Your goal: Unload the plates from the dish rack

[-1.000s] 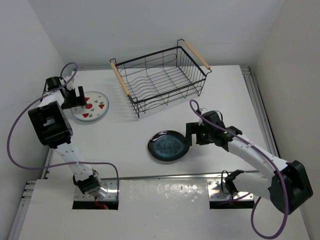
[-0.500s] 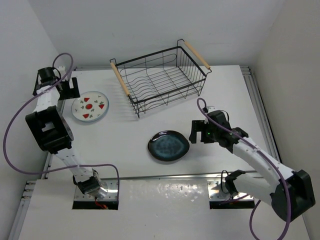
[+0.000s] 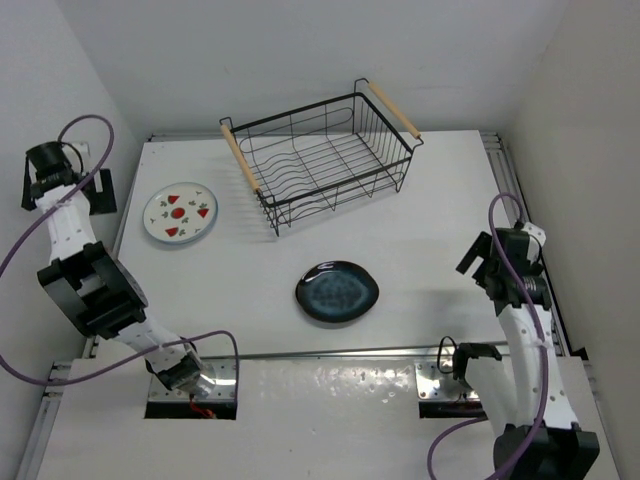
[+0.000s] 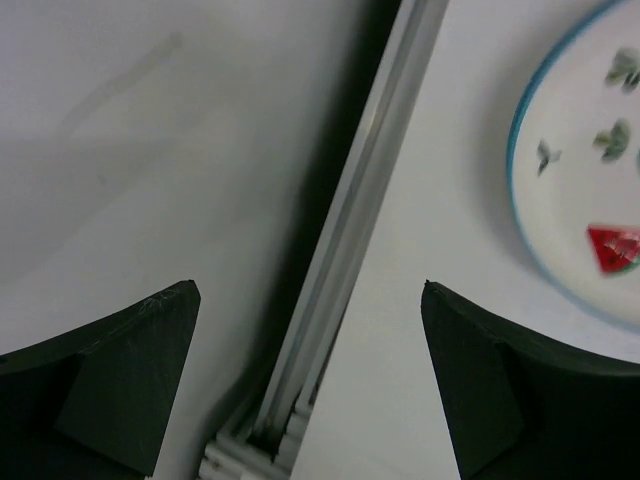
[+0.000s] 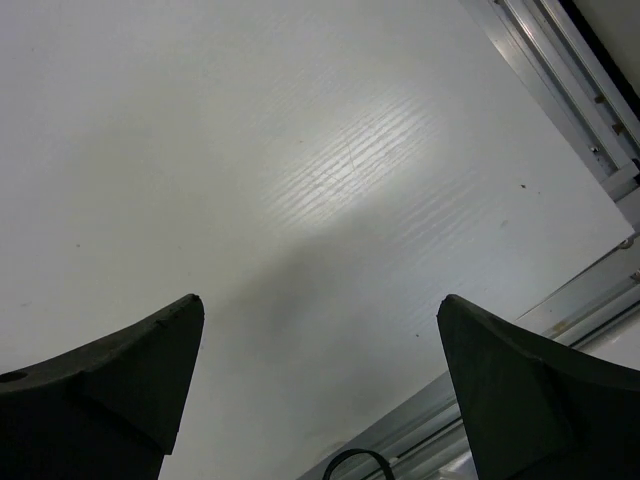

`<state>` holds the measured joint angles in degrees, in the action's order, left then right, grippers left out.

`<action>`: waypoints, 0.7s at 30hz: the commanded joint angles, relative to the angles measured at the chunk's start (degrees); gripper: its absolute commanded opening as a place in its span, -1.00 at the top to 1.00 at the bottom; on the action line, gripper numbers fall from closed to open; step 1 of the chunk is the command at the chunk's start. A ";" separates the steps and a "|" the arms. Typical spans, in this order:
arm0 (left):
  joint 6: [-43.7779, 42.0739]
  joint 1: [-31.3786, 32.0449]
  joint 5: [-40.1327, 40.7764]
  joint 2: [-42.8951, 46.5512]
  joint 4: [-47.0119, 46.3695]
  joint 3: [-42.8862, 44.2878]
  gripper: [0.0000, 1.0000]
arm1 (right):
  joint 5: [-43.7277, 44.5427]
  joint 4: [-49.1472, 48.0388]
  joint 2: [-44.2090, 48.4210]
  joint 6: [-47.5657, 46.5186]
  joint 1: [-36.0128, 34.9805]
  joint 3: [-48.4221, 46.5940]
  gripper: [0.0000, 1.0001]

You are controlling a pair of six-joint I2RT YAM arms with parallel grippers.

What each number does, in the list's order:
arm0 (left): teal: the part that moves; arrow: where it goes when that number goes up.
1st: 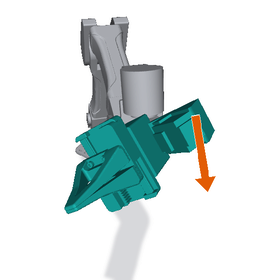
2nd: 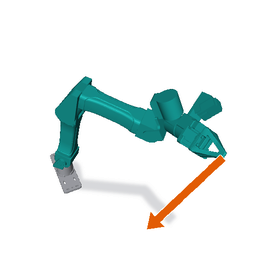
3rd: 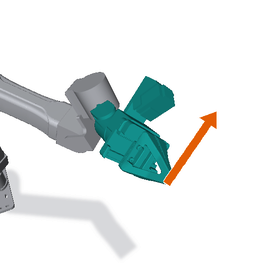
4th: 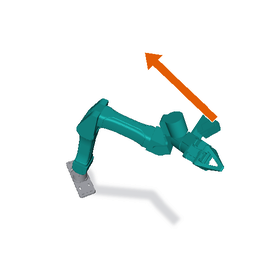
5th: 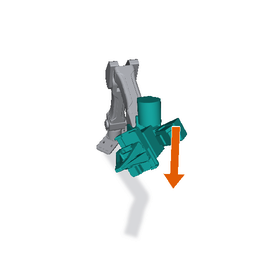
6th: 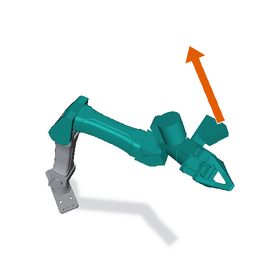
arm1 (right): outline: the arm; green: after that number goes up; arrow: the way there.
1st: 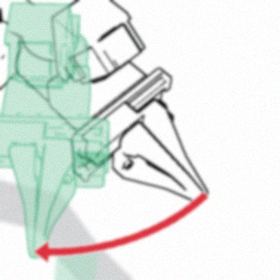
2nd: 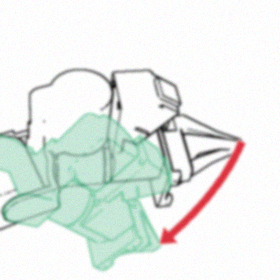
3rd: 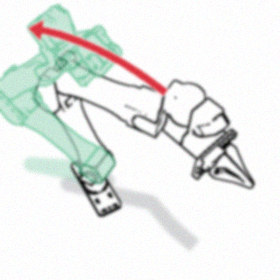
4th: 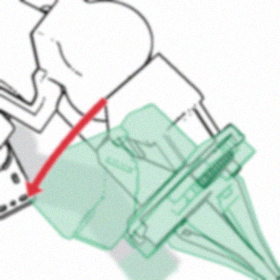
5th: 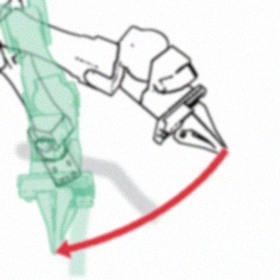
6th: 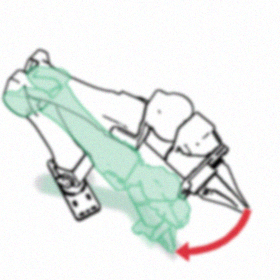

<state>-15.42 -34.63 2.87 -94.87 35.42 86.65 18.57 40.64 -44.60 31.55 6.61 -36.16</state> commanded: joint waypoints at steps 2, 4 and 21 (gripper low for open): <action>-4.26 -0.61 2.57 6.97 1.85 -7.62 -0.99 | 3.14 0.14 3.20 2.20 1.03 0.92 -0.98; -4.53 -0.79 3.19 9.16 0.71 -10.78 -0.99 | 3.23 0.23 3.29 2.99 0.95 0.74 -0.98; -4.09 -0.79 0.38 12.52 1.14 -13.09 -0.99 | 0.77 -0.21 4.96 4.75 0.95 0.57 -0.98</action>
<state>-19.05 -35.55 4.05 -84.93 37.80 73.54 19.88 41.25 -40.38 35.83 7.42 -35.79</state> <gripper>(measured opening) 0.995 0.986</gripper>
